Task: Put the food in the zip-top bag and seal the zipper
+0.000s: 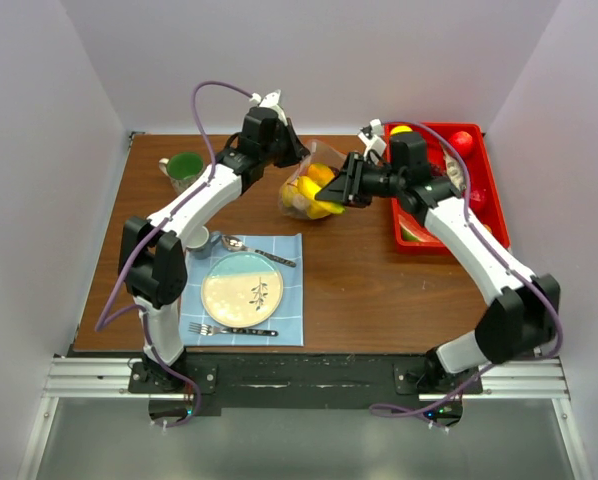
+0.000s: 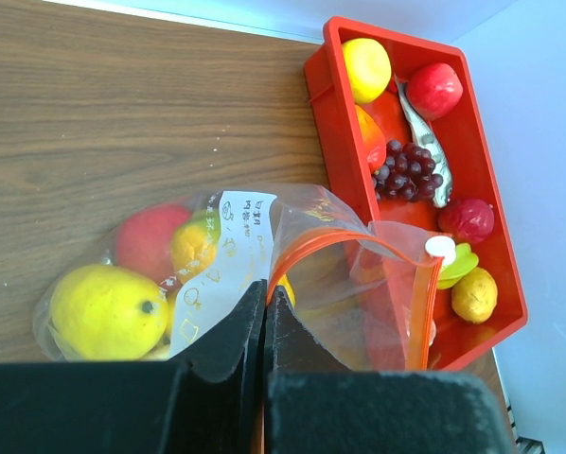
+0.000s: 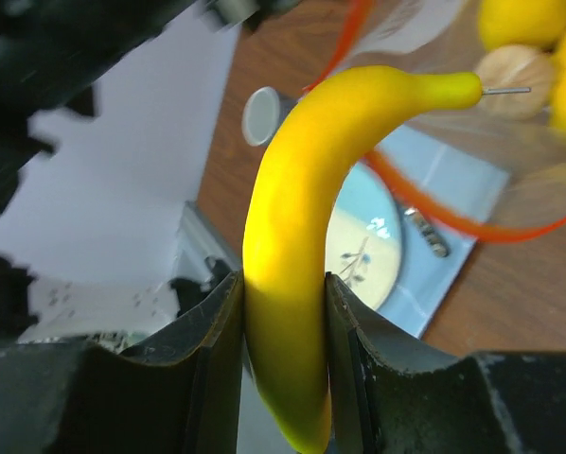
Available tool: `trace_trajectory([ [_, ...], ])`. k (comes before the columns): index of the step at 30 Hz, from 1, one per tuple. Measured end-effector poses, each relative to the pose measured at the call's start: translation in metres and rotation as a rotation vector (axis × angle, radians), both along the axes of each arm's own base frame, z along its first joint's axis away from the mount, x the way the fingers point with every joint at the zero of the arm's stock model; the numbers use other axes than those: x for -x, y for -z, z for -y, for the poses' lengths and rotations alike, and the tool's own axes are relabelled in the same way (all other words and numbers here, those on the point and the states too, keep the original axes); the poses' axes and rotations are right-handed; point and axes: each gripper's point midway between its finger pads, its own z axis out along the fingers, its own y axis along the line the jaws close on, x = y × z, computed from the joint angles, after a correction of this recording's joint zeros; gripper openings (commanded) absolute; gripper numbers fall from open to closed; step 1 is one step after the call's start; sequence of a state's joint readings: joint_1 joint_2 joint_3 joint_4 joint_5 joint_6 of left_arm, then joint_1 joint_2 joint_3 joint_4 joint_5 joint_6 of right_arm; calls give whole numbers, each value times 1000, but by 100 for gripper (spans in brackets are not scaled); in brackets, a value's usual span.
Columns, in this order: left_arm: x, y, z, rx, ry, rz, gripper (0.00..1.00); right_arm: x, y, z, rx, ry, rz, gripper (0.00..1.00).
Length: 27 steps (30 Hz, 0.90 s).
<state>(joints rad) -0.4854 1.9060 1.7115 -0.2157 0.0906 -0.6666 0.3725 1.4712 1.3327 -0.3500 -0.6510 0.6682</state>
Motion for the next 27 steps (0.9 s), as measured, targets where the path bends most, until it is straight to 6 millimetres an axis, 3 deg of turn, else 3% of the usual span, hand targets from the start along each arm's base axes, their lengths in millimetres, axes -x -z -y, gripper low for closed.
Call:
trace_trajectory([
  [5, 1, 2, -1, -9, 2, -4, 0, -38, 29, 4, 107, 87, -29, 7],
  [14, 1, 2, -1, -8, 5, -6, 0, -72, 17, 16, 191, 222, 57, 9],
  [19, 2, 2, 0, -5, 10, -6, 0, -94, 33, 7, 271, 279, 50, 16],
  [22, 1, 1, 1, -1, 12, -2, 0, -99, 56, -2, 347, 309, 19, 23],
  [27, 2, 0, 4, 13, 16, 1, 0, -107, 76, -13, 429, 388, 7, 58],
])
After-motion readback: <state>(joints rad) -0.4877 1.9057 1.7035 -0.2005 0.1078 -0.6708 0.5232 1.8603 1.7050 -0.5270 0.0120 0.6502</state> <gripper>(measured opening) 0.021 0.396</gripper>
